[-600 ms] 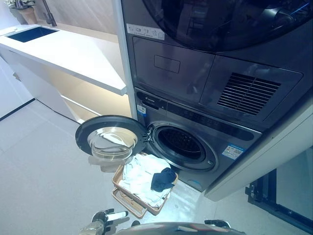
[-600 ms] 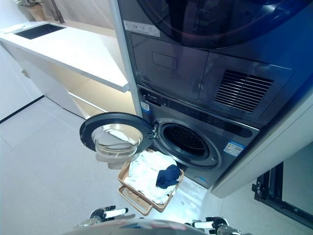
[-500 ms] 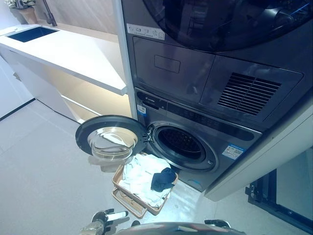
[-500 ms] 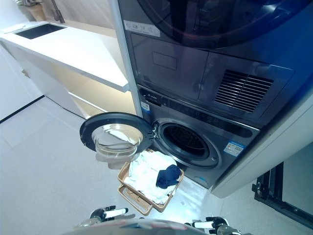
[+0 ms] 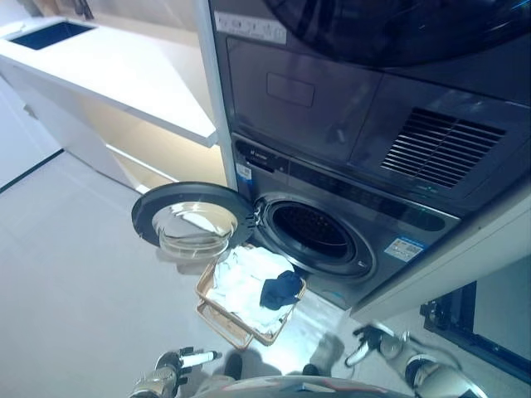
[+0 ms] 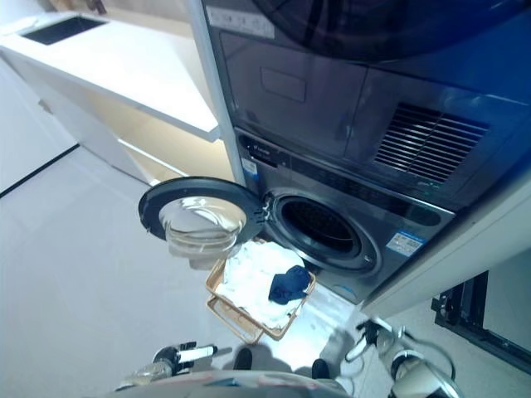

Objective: Put the clothes in the basket into the washing machine.

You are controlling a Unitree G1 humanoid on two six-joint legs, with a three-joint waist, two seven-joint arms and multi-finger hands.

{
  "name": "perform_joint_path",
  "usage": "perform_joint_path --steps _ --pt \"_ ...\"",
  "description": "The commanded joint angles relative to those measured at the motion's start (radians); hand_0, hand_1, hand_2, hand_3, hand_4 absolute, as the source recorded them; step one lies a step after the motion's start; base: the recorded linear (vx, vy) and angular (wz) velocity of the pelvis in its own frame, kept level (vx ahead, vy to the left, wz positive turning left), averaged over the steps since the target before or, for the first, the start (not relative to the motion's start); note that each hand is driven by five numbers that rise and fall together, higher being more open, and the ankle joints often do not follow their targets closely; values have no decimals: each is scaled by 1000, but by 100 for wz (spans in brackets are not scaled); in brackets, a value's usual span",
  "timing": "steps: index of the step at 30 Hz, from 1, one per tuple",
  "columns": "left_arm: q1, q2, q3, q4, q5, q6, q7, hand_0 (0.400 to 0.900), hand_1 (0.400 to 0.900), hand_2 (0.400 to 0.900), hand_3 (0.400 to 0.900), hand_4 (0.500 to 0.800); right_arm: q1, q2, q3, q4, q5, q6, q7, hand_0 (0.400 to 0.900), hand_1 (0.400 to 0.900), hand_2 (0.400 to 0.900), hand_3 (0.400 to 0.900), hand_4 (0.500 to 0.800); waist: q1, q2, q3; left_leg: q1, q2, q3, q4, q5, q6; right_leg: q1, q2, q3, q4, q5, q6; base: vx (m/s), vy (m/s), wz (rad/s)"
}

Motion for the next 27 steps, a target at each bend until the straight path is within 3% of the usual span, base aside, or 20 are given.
perform_joint_path --steps 1,2,8,10,13,22,27 --pt "-124 -18 -28 18 5 -7 19 900 900 900 900 800 -276 89 178 136 -33 12 -31 900 900 900 900 800 44 14 109 -52 -37 78 10 -18 57 59 71 -2 1 47 -82 -98 -38 22" --pt "-183 -36 -24 58 -2 -4 44 900 900 900 900 800 -302 123 200 208 -39 19 -44 900 900 900 900 800 49 14 133 -61 -34 81 21 -17 52 58 69 -9 1 41 -80 -96 -41 18" --pt "-270 -8 4 64 -60 -6 64 900 900 900 900 800 -500 54 283 -30 -43 2 -58 900 900 900 900 800 57 19 306 -170 -19 91 133 -18 32 -35 89 -17 114 51 -71 -141 -12 1" --pt "-126 39 60 47 -56 -12 39 900 900 900 900 800 -535 -18 252 -161 -30 0 -46 900 900 900 900 800 76 39 366 -208 -16 85 170 -10 25 -69 93 -18 154 50 -60 -113 21 9" --pt "-76 47 104 1 -58 -21 47 900 900 900 900 800 -636 -57 261 -214 -13 1 -65 900 900 900 900 800 90 57 428 -238 -11 81 208 -4 18 -109 98 -15 203 51 -50 -52 25 5" --pt "-80 27 141 9 -107 -38 57 900 900 900 900 800 -825 -43 320 -82 16 1 -126 900 900 900 900 800 97 82 455 -404 14 73 287 3 2 -279 103 -25 303 62 -13 -15 18 7" --pt "-36 35 176 -57 -141 -58 66 900 900 900 900 800 -938 -52 376 36 32 -1 -168 900 900 900 900 800 108 134 455 -525 25 67 350 14 -5 -396 116 -18 404 70 10 -6 63 9"
